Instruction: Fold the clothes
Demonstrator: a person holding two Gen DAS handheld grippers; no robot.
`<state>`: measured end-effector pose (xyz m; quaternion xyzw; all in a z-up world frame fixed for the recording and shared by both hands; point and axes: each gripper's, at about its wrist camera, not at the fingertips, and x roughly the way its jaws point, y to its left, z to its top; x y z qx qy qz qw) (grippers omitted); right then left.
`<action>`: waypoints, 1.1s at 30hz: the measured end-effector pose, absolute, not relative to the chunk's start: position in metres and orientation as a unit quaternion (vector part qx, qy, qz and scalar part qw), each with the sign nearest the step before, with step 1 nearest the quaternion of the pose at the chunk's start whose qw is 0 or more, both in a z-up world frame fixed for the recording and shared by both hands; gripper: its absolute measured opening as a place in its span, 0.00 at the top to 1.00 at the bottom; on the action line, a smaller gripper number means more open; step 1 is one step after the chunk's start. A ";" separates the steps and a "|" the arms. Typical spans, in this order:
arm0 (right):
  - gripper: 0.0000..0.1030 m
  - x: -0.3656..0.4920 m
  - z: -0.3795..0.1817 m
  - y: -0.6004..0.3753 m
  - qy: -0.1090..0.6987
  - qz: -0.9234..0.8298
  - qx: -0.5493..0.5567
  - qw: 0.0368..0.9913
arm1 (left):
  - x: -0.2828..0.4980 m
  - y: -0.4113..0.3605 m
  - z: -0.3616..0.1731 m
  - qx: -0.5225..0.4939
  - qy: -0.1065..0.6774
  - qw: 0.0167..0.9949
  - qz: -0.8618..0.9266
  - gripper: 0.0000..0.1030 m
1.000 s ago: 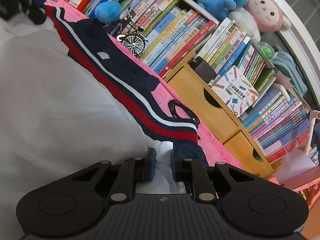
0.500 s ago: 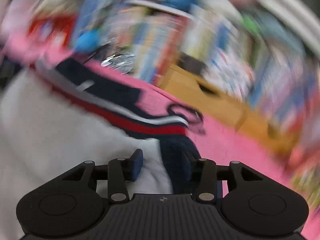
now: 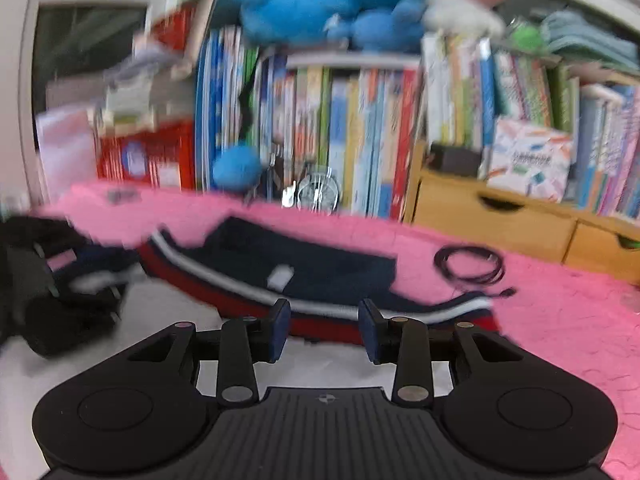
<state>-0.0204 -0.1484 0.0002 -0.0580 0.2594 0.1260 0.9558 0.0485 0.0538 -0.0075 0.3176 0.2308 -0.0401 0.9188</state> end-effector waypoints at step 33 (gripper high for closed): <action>0.57 -0.167 -0.009 -0.086 0.322 0.057 0.037 0.944 | 0.049 0.057 -0.007 0.314 0.230 0.920 -0.042 0.63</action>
